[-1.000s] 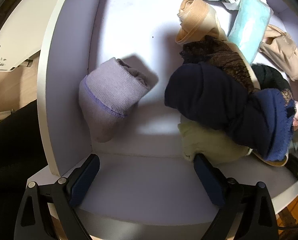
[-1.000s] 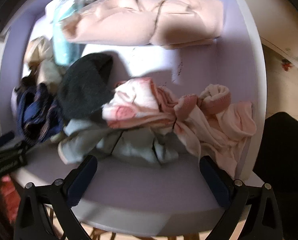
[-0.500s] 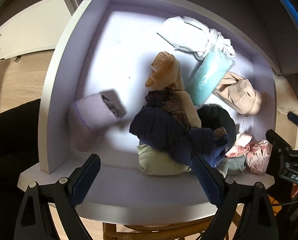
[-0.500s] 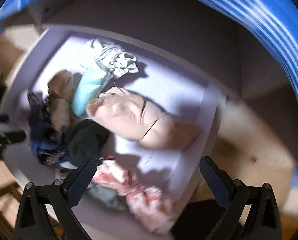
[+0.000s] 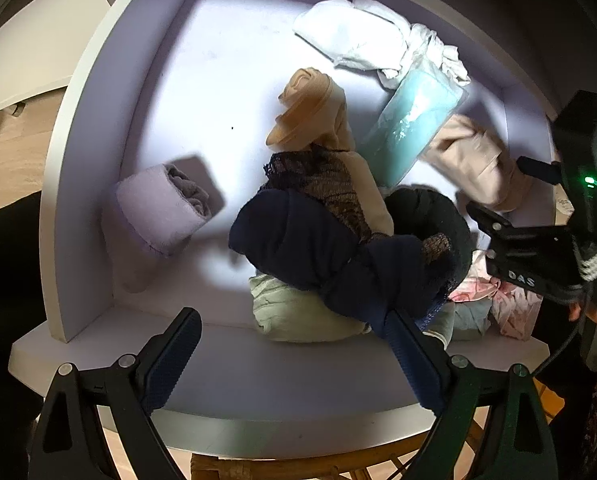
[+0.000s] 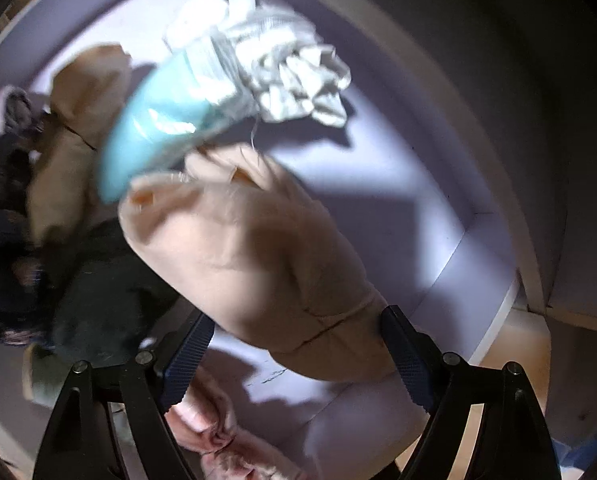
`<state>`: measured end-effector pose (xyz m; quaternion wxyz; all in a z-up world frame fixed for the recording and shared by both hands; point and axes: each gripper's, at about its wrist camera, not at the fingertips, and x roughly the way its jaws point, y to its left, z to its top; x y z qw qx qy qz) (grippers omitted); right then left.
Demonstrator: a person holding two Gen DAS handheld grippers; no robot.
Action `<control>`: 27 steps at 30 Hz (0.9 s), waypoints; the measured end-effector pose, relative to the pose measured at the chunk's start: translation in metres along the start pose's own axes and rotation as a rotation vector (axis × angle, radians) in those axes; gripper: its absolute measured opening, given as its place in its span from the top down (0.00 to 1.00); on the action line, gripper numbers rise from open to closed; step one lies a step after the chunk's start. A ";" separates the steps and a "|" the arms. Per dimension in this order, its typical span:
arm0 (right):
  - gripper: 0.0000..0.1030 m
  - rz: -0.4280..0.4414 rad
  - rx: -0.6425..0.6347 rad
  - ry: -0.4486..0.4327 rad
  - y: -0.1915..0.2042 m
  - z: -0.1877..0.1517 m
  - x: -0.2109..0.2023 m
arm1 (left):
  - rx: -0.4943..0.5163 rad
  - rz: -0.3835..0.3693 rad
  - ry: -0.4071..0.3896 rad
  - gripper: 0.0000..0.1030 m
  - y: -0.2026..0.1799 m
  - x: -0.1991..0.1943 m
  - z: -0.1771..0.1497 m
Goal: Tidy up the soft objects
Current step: 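Grasp the pink rolled garment with the right gripper and lift it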
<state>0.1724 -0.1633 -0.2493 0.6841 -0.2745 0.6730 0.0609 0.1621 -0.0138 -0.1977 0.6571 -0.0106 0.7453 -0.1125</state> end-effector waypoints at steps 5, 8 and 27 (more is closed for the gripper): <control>0.28 -0.104 -0.040 0.005 0.008 0.002 0.015 | -0.031 -0.032 -0.044 0.09 0.008 -0.011 0.000; 0.43 -0.141 -0.029 -0.018 0.004 0.002 0.016 | -0.062 -0.046 -0.086 0.09 0.013 -0.018 0.001; 0.57 0.124 0.228 -0.107 0.001 -0.037 -0.056 | -0.071 -0.076 -0.019 0.08 0.004 0.006 -0.004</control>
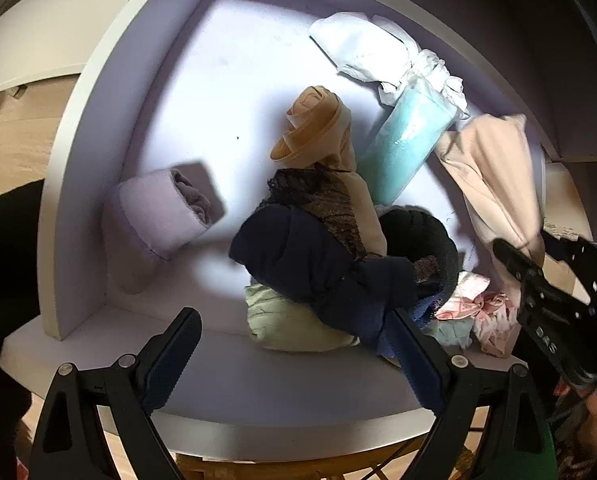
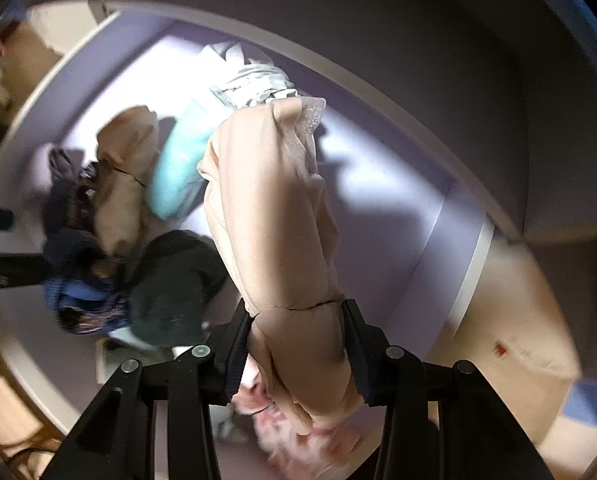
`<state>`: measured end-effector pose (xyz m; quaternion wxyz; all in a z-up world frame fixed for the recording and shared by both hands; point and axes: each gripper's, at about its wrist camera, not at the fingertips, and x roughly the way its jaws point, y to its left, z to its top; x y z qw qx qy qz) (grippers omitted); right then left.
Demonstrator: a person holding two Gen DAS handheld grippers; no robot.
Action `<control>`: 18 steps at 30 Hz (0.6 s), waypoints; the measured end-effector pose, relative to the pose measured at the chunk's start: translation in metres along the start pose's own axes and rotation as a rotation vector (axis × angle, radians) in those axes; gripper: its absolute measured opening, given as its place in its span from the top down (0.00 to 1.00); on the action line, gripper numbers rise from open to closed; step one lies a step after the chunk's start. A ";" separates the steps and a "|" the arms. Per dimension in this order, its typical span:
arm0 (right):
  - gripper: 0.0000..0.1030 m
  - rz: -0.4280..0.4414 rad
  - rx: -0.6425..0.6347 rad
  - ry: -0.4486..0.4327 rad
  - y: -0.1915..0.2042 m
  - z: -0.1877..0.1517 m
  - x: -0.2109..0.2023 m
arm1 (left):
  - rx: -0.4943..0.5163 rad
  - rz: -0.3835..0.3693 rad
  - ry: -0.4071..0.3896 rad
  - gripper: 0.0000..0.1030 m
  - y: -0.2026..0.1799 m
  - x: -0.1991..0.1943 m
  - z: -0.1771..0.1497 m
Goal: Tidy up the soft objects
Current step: 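Grasp the pink rolled garment with the right gripper and lift it, then carry the pink garment up to the gold tray with the right gripper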
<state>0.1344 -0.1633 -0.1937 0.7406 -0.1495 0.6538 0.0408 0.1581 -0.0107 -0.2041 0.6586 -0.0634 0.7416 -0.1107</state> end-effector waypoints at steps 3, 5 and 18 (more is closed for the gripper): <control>0.57 0.044 0.049 -0.018 0.005 -0.012 -0.021 | -0.011 -0.027 0.007 0.08 0.002 -0.002 -0.002; 0.57 0.087 0.091 -0.037 0.005 -0.017 -0.033 | -0.022 -0.050 0.005 0.08 0.003 -0.002 -0.001; 0.57 0.273 0.189 -0.191 0.012 -0.041 -0.120 | -0.002 -0.084 0.016 0.08 -0.021 0.023 0.001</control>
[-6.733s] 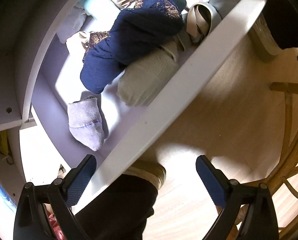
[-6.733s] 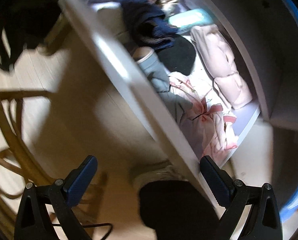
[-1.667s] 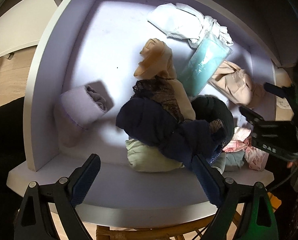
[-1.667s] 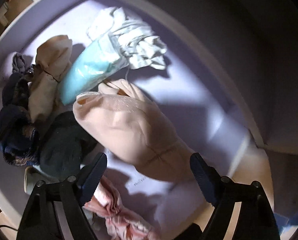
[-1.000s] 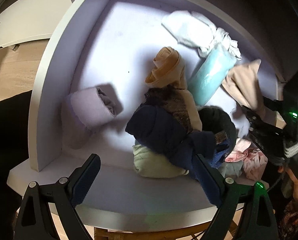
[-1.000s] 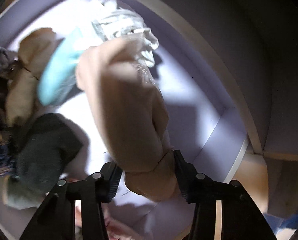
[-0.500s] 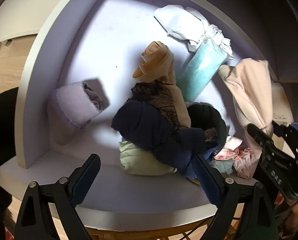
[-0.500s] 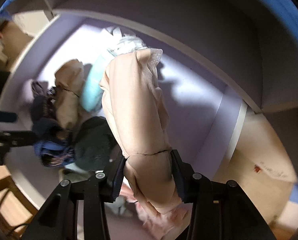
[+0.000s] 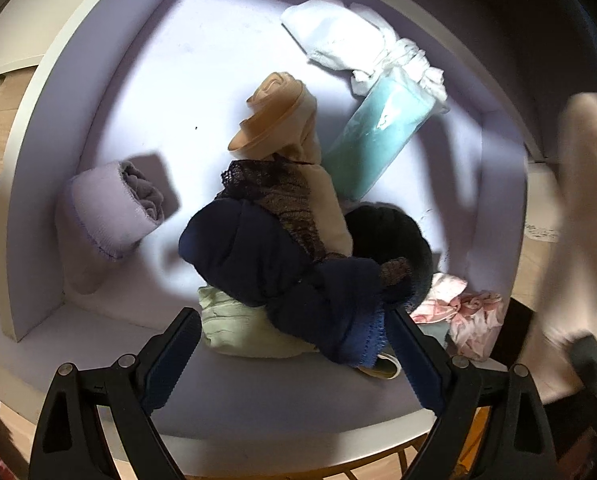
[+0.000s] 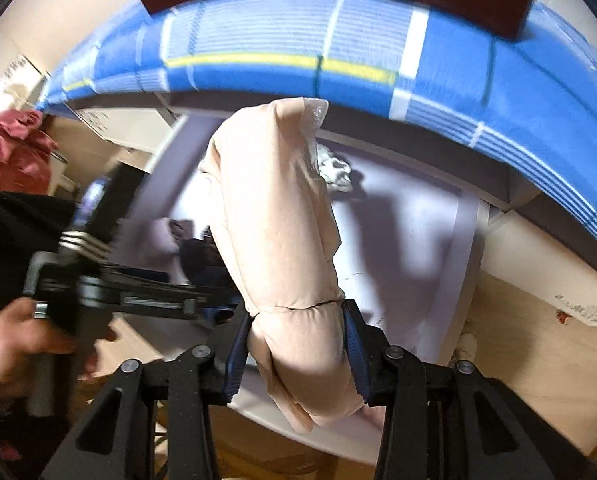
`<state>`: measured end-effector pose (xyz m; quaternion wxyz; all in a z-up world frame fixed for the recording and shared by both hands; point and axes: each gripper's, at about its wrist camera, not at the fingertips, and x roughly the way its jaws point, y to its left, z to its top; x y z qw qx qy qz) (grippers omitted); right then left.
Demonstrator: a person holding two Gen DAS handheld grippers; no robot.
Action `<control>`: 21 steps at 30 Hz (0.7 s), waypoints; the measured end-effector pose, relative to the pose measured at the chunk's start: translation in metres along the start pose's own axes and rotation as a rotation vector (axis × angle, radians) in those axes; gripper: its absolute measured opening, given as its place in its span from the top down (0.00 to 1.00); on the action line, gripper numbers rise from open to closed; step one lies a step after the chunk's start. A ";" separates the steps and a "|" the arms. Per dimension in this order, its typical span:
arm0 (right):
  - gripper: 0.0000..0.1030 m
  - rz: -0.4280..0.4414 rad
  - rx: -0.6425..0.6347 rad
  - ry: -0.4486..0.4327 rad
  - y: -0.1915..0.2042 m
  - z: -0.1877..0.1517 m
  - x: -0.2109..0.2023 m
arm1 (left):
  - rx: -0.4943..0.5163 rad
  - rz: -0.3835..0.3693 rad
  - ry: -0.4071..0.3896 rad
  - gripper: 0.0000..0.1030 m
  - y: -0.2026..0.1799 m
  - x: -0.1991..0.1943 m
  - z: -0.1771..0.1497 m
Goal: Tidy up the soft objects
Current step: 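Carry the pink garment up to the gold tray with the right gripper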
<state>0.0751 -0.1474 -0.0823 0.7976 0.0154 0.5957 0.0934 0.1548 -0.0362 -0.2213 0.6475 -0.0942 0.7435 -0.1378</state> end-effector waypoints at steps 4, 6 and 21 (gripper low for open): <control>0.57 0.045 0.004 -0.040 0.006 0.000 -0.027 | 0.000 0.016 0.022 0.08 0.000 0.012 0.001; 0.57 0.081 0.008 -0.085 0.009 0.004 -0.049 | 0.010 0.019 0.037 0.08 -0.001 0.019 0.001; 0.57 0.168 0.276 -0.345 -0.032 0.111 -0.168 | 0.027 0.050 0.058 0.08 -0.007 0.031 0.000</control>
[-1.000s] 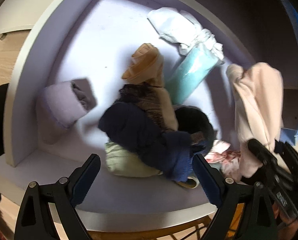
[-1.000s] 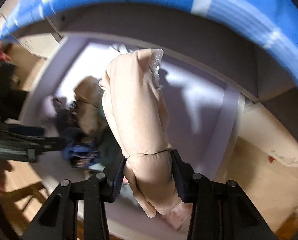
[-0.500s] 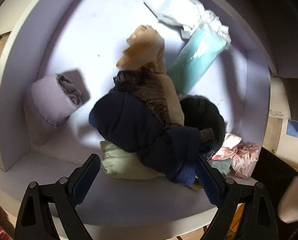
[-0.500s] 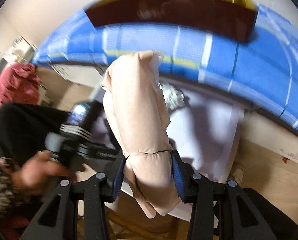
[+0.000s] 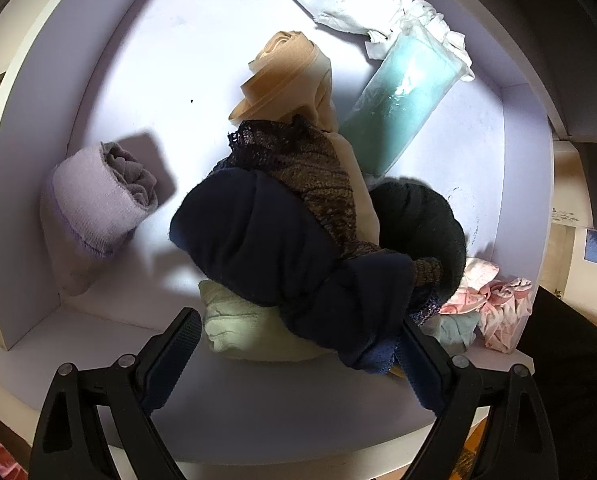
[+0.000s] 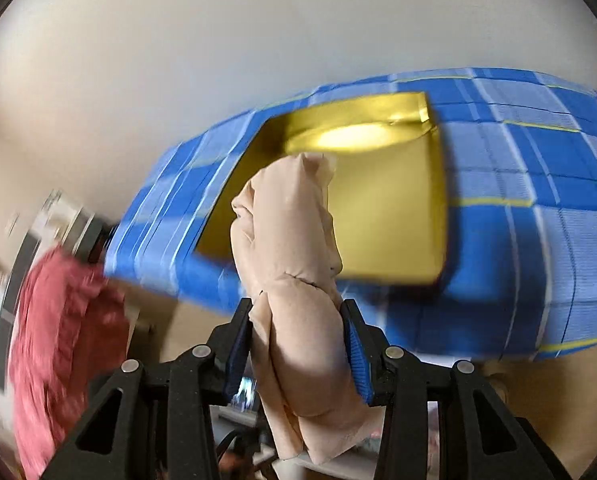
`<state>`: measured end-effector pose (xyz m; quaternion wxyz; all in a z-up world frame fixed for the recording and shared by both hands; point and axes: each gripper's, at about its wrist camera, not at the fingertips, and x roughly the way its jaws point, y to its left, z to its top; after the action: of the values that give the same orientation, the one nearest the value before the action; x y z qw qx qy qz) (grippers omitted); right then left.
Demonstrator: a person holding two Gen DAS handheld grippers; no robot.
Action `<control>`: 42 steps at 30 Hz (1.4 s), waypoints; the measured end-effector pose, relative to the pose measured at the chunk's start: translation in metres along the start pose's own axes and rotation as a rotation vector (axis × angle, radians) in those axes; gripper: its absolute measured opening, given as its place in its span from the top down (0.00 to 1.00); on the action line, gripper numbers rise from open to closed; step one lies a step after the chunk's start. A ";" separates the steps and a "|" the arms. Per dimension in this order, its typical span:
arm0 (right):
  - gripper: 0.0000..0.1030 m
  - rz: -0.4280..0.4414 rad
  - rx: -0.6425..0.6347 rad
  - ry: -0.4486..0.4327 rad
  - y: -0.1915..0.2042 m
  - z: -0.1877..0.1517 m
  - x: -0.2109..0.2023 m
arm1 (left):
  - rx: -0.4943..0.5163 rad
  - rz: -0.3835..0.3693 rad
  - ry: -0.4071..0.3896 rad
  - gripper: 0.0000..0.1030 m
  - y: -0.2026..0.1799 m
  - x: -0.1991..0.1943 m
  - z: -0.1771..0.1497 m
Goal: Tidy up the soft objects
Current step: 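Carry the pink garment up to the gold tray with the right gripper, then lower the pink garment into the tray and open the right gripper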
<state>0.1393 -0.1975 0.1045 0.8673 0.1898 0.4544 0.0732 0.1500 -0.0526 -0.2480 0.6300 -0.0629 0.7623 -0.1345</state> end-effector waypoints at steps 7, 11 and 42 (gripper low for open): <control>0.58 -0.152 0.124 -0.039 -0.026 0.063 0.036 | -0.017 -0.001 0.007 0.08 0.006 0.006 0.000; 0.58 -0.230 0.146 -0.058 -0.040 0.089 0.055 | -0.024 -0.001 0.008 0.08 0.007 0.008 0.001; 0.20 -0.306 -0.155 -0.259 -0.038 0.020 -0.005 | -0.006 0.016 -0.002 0.08 0.002 0.009 -0.002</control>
<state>0.1515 -0.2387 0.1037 0.9315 0.0589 0.3555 -0.0496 0.1465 -0.0528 -0.2565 0.6318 -0.0586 0.7623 -0.1272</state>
